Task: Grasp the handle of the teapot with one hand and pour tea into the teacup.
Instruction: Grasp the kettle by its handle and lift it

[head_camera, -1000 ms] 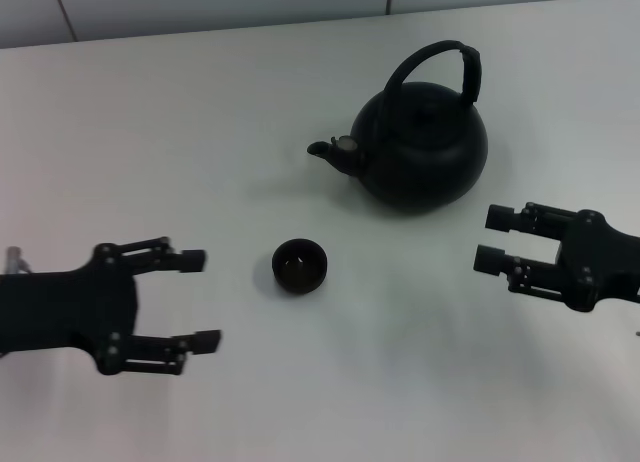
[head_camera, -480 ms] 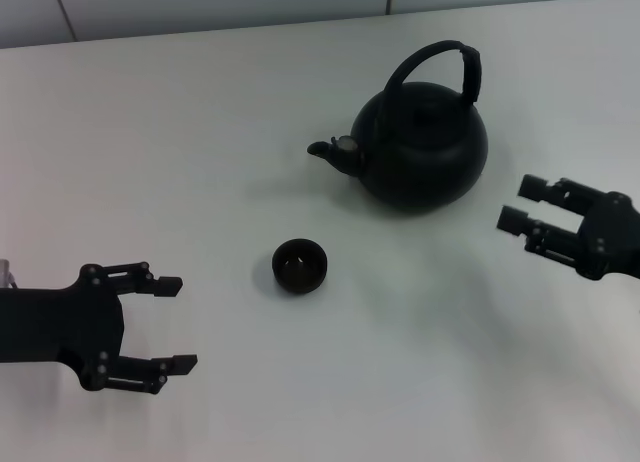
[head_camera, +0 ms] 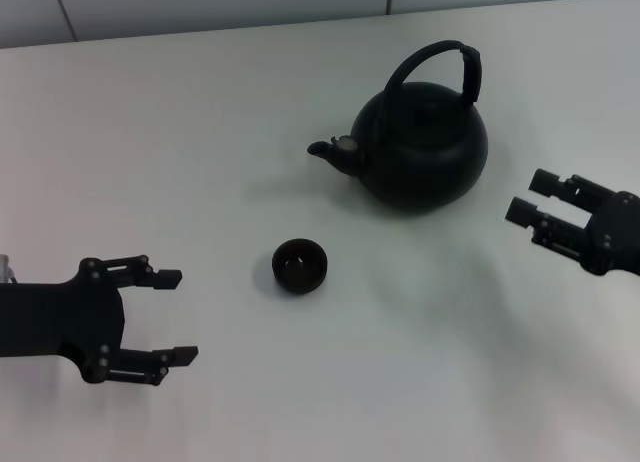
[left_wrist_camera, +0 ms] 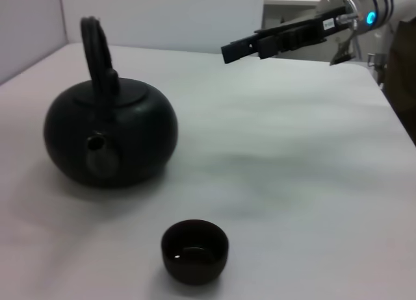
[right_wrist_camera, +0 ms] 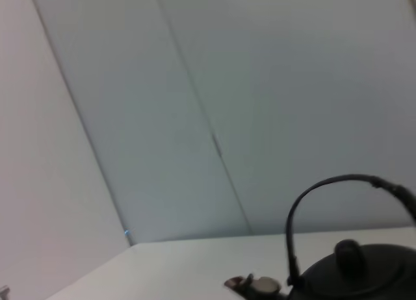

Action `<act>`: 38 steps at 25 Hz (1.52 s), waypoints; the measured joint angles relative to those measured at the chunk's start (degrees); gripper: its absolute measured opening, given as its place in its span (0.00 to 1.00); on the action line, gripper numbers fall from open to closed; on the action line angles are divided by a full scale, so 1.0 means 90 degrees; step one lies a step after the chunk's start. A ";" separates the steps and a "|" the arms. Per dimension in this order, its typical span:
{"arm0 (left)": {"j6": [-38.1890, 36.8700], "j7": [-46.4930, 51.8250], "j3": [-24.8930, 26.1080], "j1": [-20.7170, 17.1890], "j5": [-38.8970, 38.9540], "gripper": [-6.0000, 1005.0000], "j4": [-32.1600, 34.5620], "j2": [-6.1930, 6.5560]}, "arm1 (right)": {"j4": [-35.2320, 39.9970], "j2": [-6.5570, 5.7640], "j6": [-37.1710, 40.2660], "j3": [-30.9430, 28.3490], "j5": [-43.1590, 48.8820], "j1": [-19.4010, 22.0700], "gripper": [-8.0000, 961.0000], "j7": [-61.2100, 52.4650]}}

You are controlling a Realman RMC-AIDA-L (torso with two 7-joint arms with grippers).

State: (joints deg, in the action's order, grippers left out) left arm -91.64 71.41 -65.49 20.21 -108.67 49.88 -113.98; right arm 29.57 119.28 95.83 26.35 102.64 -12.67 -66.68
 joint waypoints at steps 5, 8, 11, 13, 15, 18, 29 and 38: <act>0.0020 -0.0003 0.0145 -0.0014 -0.0006 0.86 0.0003 -0.0017 | -0.0420 -0.0004 -0.0376 -0.0798 -0.0008 -0.0190 0.70 0.0285; 0.0020 -0.0005 0.0147 -0.0022 -0.0007 0.86 -0.0004 -0.0020 | -0.0729 -0.0001 -0.0825 -0.1239 -0.0009 -0.0365 0.70 0.0474; 0.0020 -0.0005 0.0148 -0.0025 -0.0007 0.86 -0.0020 -0.0021 | -0.1019 0.0000 -0.1211 -0.1451 -0.0010 -0.0588 0.70 0.0701; 0.0019 -0.0005 0.0148 -0.0027 -0.0007 0.86 -0.0023 -0.0021 | -0.1179 0.0009 -0.1444 -0.1558 -0.0014 -0.0747 0.70 0.0918; 0.0020 -0.0005 0.0151 -0.0027 -0.0007 0.86 -0.0022 -0.0021 | -0.1331 0.0011 -0.1668 -0.1644 -0.0017 -0.0885 0.70 0.1041; 0.0024 0.0013 0.0175 -0.0029 -0.0007 0.86 -0.0024 -0.0021 | -0.1460 0.0008 -0.2000 -0.1675 -0.0019 -0.1075 0.70 0.1078; 0.0026 0.0023 0.0268 -0.0037 -0.0006 0.86 -0.0055 -0.0047 | -0.1736 0.0009 -0.2448 -0.1683 -0.0330 -0.1436 0.70 0.1396; 0.0026 -0.0005 0.0308 -0.0006 -0.0006 0.86 -0.0055 -0.0095 | -0.1809 0.0008 -0.2549 -0.1630 -0.0332 -0.1621 0.70 0.1406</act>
State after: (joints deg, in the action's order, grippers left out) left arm -91.41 71.37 -62.72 20.16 -108.72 49.39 -114.83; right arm 13.29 119.35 72.89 11.68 99.66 -27.25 -54.03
